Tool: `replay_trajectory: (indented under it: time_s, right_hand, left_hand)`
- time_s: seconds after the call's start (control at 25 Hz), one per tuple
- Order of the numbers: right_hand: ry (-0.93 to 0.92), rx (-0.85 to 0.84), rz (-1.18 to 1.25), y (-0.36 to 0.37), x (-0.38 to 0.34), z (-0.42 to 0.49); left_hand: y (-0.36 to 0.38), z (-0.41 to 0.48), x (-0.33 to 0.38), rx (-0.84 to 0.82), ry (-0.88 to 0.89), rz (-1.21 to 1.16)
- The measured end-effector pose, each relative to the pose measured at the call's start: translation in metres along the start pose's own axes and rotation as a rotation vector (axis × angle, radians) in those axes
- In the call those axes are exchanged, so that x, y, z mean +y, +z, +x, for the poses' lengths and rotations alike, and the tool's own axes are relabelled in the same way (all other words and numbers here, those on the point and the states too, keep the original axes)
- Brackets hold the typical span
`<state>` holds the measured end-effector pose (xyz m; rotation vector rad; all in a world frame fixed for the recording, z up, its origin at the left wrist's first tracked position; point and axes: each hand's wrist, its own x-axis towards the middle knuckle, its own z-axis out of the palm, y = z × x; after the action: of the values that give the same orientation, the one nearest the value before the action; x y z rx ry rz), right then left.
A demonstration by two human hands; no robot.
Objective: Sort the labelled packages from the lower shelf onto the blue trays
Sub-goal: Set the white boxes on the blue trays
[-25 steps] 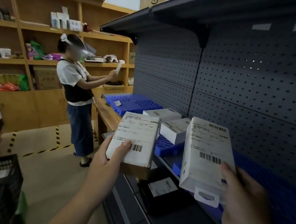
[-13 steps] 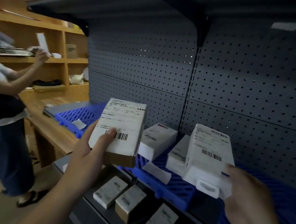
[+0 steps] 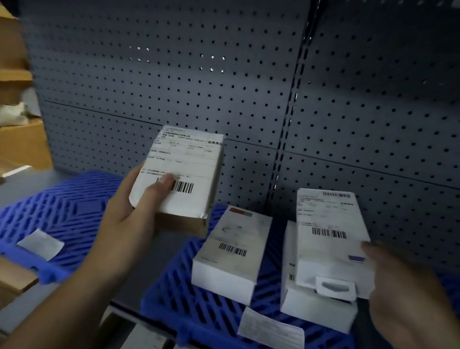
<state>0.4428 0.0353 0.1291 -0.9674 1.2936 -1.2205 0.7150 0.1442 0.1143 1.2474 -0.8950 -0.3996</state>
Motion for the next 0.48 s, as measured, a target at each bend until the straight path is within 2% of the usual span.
replay_trajectory:
  time_s: [0.08, 0.32, 0.48]
  right_hand:
    - [0.008, 0.008, -0.015, 0.007, 0.007, 0.005]
    - [-0.022, 0.23, -0.169, 0.028, 0.016, -0.004]
    - [-0.09, 0.332, -0.28, 0.041, 0.021, -0.005]
  left_hand:
    - [-0.004, 0.018, -0.012, -0.062, -0.012, -0.029]
    - [-0.022, 0.058, -0.033, -0.204, -0.072, -0.069]
    - [-0.038, 0.077, -0.044, -0.239, -0.109, -0.087]
